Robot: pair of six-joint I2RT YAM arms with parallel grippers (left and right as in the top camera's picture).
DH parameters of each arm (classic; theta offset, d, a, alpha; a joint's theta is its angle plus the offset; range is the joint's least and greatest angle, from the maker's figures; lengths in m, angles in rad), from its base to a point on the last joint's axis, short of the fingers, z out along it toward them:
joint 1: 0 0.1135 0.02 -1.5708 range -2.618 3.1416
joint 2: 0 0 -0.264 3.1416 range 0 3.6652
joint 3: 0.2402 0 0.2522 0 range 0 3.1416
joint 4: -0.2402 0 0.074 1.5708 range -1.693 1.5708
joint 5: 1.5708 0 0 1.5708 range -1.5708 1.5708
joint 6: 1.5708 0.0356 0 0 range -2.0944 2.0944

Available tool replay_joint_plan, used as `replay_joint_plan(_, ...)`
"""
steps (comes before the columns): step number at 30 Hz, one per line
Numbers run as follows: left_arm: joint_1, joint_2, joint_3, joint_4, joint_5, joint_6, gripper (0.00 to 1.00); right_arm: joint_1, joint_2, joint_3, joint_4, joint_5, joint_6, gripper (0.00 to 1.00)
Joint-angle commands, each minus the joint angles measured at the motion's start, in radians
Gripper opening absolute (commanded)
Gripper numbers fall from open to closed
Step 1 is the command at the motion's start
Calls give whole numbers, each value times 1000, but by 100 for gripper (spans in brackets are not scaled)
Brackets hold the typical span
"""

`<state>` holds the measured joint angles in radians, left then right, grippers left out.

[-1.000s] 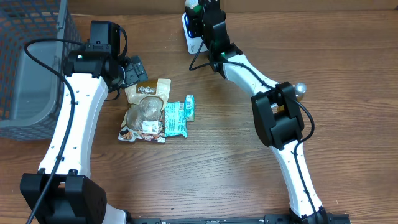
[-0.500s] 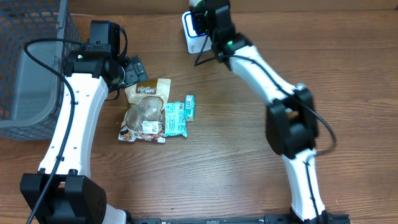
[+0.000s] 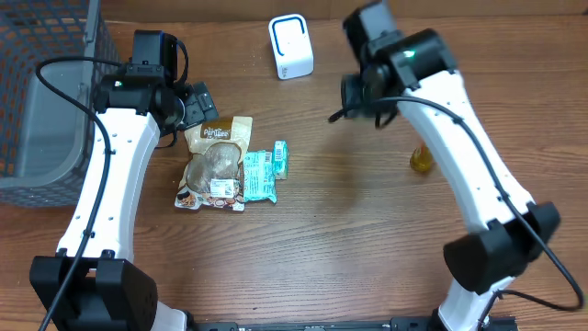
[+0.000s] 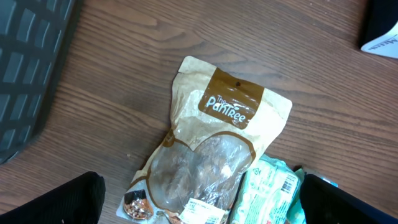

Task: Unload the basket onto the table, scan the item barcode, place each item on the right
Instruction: 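Move the jar back from the scanner and lower it to the table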

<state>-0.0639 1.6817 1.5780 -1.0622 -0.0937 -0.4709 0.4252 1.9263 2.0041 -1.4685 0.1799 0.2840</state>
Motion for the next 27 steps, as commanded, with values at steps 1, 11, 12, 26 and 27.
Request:
replay_joint_plan(1,-2,-6,12,0,-6,3,100,-7,15,-94,-45,0,75,32)
replay_joint_plan(11,-2,-6,12,0,-6,3,100,-17,15,-406,117,0,87,35)
replay_joint_plan(12,-2,-6,12,0,-6,3,100,-18,15,-434,134,0,87,36)
replay_joint_plan(26,-2,-6,12,0,-6,3,100,-22,15,-638,258,-1,87,50)
replay_joint_plan(27,-2,-6,12,0,-6,3,99,-22,15,-644,261,0,87,59)
